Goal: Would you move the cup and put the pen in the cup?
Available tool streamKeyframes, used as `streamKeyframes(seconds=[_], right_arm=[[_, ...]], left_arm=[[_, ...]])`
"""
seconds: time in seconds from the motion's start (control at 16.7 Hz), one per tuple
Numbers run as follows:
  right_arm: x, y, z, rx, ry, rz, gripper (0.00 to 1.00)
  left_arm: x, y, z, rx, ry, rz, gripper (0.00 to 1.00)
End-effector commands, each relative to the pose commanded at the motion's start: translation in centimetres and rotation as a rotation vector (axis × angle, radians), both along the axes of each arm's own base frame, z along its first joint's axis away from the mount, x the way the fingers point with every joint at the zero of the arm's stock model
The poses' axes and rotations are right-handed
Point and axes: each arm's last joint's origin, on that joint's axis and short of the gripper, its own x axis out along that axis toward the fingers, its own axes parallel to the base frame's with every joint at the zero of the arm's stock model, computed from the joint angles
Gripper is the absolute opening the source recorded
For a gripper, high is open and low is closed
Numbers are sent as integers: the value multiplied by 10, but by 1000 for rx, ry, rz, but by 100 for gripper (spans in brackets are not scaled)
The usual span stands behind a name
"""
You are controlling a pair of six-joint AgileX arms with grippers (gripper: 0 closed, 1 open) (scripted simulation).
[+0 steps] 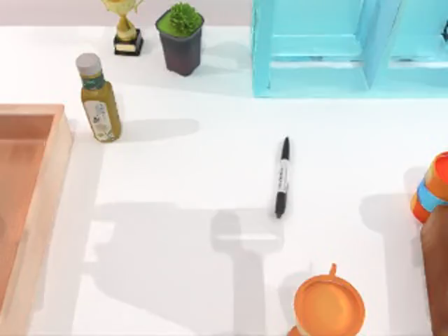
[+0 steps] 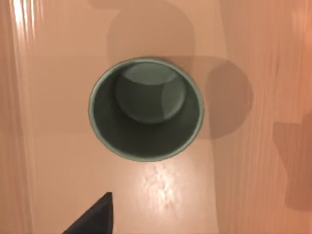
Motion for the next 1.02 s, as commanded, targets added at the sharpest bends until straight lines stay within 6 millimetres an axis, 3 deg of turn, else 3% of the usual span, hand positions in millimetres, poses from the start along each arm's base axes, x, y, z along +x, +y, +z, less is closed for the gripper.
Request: streamKeyframes(seconds=[0.24, 0.66, 0.84, 1.02], right_arm=[[0, 0, 0, 0, 0, 0, 100], [0, 0, 0, 0, 0, 0, 100], [0, 0, 0, 0, 0, 0, 100], [0, 0, 0, 0, 0, 0, 100]], left_arm=[[29, 12, -8, -22, 129, -3, 100], [33, 13, -10, -24, 142, -7, 100], [34, 14, -29, -26, 148, -3, 100], [37, 15, -64, -24, 139, -3, 100]])
